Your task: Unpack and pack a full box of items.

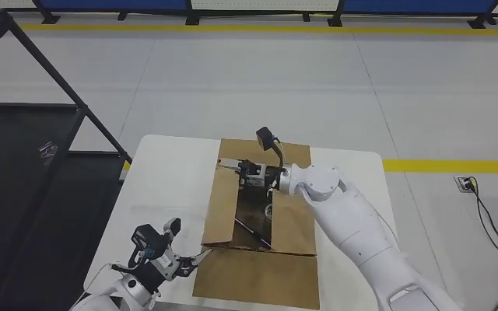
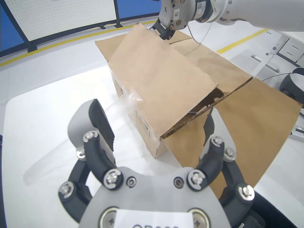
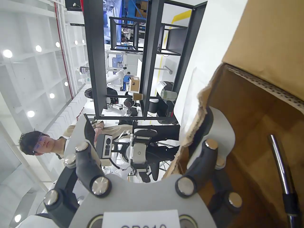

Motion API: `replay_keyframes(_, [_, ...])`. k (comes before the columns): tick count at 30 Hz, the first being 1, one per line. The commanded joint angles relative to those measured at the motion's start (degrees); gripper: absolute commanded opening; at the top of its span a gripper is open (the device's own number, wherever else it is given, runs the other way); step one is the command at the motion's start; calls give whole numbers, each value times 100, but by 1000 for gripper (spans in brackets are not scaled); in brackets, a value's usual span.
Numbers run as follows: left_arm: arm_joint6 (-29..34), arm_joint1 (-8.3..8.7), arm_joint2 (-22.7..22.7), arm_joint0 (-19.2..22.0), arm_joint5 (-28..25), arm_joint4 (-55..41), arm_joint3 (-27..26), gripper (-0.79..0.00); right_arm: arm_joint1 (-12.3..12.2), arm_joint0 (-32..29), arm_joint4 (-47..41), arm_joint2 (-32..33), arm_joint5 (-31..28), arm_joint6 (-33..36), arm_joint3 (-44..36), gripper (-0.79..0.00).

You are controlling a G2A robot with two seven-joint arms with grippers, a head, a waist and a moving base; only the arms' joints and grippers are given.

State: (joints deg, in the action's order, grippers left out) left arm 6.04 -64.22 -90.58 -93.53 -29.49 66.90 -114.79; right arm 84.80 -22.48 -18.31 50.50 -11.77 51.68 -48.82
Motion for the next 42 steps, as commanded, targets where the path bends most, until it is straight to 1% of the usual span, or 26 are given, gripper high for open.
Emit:
replay_keyframes(1, [11, -1, 46, 27, 24, 23, 14, 0, 17, -39, 3, -16, -11, -76, -151, 0])
replay_keyframes(3, [14, -4, 95, 57, 66, 38, 26, 0, 44, -73, 13, -51, -10, -201, -307, 0])
replay_keyframes(6, [-84, -19, 149, 81, 275, 22, 14, 0, 126, -122, 114, -191, 136, -696, -494, 0])
replay_keyframes(8, [-141, -29, 163, 93, 399, -63, 18, 0, 186, -148, 102, -285, 167, -890, -556, 0])
replay_keyframes(16, [-270, -68, 59, 102, 974, -492, 110, 0, 379, -97, -171, -498, -162, -743, -376, 0])
replay_keyframes(19, [-247, -76, -32, 108, 1118, -702, 161, 0, 431, -52, -292, -516, -266, -604, -238, 0])
replay_keyframes(24, [-205, -86, -158, 120, 1382, -824, 313, 0, 492, -28, -455, -463, -454, -585, 14, 0])
replay_keyframes(28, [-116, -83, -246, 62, 1444, -791, 430, 0, 493, -38, -508, -341, -610, -603, 166, 0])
replay_keyframes(33, [-93, -76, -363, -54, 1434, -733, 594, 0, 431, -120, -546, -78, -758, -650, 262, 0])
replay_keyframes(38, [-28, -71, -458, -109, 1460, -699, 775, 0, 347, -271, -545, 185, -828, -669, 176, 0])
replay_keyframes(42, [56, -69, -475, -70, 1506, -617, 923, 0, 285, -390, -469, 343, -794, -671, 31, 0])
